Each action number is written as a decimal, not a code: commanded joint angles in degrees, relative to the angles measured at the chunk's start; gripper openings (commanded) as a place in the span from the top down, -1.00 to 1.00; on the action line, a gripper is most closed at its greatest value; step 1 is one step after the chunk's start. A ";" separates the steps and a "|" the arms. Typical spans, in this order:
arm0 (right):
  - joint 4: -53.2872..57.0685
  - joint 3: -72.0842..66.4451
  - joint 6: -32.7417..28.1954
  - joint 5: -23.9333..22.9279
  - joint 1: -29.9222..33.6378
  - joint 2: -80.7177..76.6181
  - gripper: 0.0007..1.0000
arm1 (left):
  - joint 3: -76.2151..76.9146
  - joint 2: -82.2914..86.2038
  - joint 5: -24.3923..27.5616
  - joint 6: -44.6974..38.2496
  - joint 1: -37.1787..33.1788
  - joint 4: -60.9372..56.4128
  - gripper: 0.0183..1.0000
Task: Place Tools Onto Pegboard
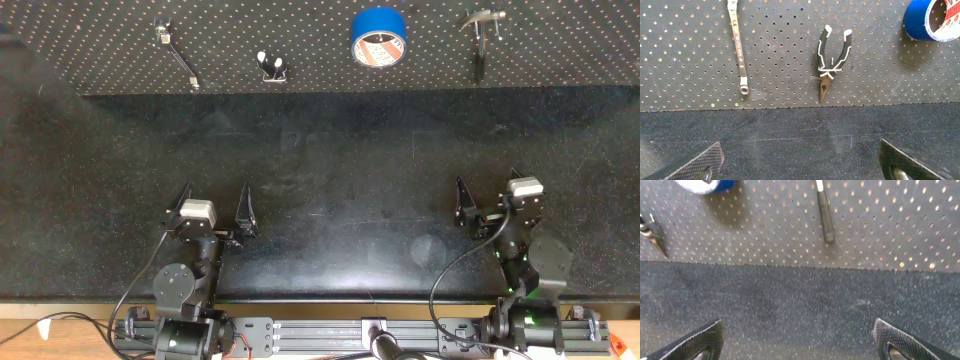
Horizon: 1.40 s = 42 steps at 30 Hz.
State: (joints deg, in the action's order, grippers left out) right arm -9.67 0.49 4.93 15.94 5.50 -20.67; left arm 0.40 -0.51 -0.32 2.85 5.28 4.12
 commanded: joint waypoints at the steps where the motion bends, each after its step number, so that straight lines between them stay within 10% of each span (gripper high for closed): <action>1: 7.63 -0.26 8.33 -11.34 -3.43 10.91 -0.94 | -0.09 0.33 0.17 -0.31 -0.24 0.46 -0.99; 7: 13.88 -0.26 11.26 -13.60 -3.82 18.08 -0.94 | -0.09 0.33 0.17 -0.31 -0.24 0.46 -1.00; 12: 13.88 -0.26 -0.76 -12.31 -5.38 20.65 -0.94 | -0.09 0.33 0.17 -0.31 -0.24 0.46 -0.99; 42: 13.49 -0.26 -0.74 -10.43 -5.75 20.61 -0.94 | -0.09 0.33 0.17 -0.31 -0.24 0.46 -0.99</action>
State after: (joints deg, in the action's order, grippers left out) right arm 3.60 0.36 5.21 4.43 0.19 -0.69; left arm 0.38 -0.51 -0.32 2.85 5.28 4.14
